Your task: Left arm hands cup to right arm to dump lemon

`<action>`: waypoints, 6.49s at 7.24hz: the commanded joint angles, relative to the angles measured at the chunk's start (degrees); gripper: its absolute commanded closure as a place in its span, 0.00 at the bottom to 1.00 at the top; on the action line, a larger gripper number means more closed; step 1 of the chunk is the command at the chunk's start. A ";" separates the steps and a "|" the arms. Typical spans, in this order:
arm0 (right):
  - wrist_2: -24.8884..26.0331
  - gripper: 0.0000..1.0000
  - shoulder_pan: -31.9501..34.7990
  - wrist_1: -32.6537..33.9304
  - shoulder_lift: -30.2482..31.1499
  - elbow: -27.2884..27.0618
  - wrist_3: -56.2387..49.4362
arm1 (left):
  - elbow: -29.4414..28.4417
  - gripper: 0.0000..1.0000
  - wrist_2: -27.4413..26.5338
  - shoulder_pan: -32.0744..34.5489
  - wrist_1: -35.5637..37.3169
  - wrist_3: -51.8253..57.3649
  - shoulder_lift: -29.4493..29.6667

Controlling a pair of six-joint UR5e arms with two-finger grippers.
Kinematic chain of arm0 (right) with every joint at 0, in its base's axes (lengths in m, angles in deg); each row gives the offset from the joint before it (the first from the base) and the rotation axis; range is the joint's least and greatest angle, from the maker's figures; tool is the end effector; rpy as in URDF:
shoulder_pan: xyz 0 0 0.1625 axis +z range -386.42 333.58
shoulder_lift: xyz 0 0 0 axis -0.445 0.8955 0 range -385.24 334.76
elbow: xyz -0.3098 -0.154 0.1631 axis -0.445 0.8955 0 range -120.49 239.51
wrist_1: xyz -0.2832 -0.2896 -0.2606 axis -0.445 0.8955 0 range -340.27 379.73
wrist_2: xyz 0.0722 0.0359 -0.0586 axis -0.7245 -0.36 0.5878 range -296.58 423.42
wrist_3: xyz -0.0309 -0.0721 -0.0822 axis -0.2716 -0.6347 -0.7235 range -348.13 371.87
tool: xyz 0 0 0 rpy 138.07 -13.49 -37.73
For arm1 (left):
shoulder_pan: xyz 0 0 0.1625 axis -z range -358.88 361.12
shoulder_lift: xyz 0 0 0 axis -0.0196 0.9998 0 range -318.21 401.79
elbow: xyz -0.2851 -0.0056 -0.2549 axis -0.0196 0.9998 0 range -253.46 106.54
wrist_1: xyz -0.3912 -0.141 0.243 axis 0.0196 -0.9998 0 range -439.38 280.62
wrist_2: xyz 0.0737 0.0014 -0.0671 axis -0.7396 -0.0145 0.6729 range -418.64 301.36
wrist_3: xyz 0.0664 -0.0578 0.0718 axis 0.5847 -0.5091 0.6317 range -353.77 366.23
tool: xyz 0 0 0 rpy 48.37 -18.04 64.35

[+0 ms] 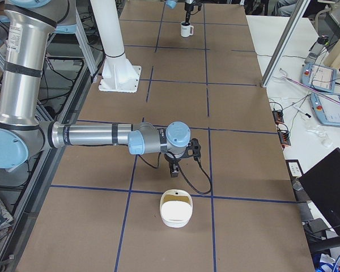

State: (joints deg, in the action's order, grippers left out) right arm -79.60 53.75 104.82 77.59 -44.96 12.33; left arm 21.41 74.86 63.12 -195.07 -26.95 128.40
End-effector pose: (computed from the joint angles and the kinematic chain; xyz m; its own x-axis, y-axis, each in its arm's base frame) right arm -0.0407 -0.4847 0.5787 0.5785 -0.1847 0.7945 0.1650 0.9804 0.1078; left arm 0.2172 -0.5259 0.5601 0.6411 0.0875 -0.7625 -0.0799 0.9957 0.0471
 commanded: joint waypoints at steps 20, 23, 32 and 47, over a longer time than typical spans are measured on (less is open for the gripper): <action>71.21 0.00 -57.23 -44.12 -28.39 -5.40 39.97 | -13.40 1.00 -3.60 -19.63 28.85 -49.00 63.25; 75.77 0.00 -59.43 -45.01 -28.66 -5.13 39.53 | -12.96 1.00 -3.25 -21.57 28.85 -50.84 63.51; 76.40 0.00 -59.70 -45.19 -28.83 -4.60 39.71 | -10.85 0.99 2.73 -23.06 29.20 -51.28 63.51; 54.54 0.69 -30.02 -59.72 -1.80 -6.03 50.84 | -8.57 0.00 3.70 -19.63 23.93 -52.25 60.79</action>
State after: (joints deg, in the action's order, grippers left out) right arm -20.57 18.37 50.28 71.86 -52.28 60.54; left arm 12.79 78.56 43.53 -171.14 -79.20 189.28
